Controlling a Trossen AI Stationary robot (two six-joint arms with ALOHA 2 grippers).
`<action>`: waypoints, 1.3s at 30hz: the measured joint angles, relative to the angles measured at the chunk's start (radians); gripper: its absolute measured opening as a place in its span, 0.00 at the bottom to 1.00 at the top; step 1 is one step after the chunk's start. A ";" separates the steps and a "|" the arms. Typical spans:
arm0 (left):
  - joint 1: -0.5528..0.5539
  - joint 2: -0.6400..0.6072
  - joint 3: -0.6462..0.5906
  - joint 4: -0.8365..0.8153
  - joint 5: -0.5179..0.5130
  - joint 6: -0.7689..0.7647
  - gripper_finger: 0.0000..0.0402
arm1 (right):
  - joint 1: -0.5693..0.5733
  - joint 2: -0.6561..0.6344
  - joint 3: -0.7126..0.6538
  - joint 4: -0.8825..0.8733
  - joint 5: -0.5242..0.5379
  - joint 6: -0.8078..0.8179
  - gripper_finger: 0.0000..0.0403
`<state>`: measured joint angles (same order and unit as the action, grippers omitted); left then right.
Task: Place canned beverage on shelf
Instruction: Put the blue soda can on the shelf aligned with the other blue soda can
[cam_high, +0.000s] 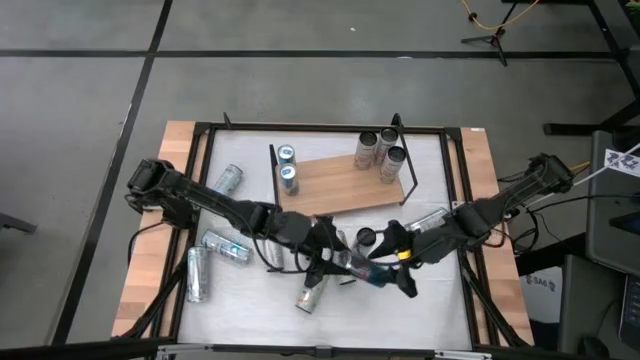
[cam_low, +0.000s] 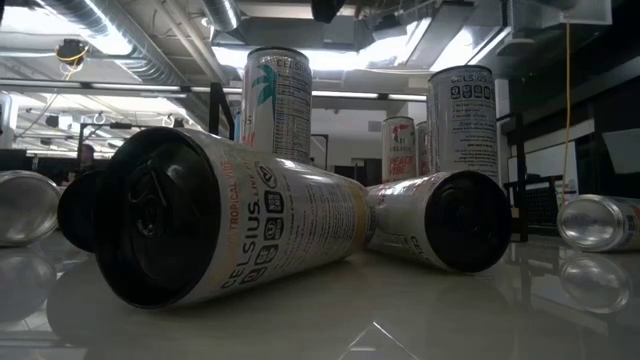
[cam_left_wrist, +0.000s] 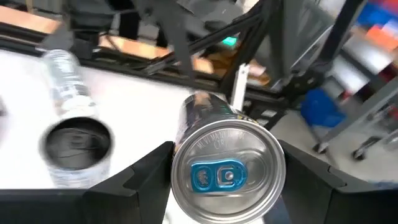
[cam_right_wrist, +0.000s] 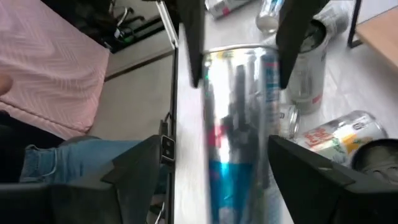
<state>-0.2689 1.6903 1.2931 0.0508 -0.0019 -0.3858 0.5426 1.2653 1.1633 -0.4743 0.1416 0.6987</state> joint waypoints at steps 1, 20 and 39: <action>0.007 -0.005 0.021 -0.055 -0.002 0.019 0.58 | 0.000 -0.012 0.000 -0.004 0.003 0.000 0.72; 0.198 -0.015 0.626 -1.023 -0.005 0.237 0.58 | 0.000 -0.170 0.000 -0.122 0.120 -0.085 0.72; 0.321 -0.012 0.402 -1.293 -0.034 0.235 0.58 | 0.000 -0.169 -0.001 -0.174 0.190 -0.084 0.72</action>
<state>0.0525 1.6783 1.6947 -1.2421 -0.0355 -0.1513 0.5426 1.0966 1.1625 -0.6486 0.3321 0.6147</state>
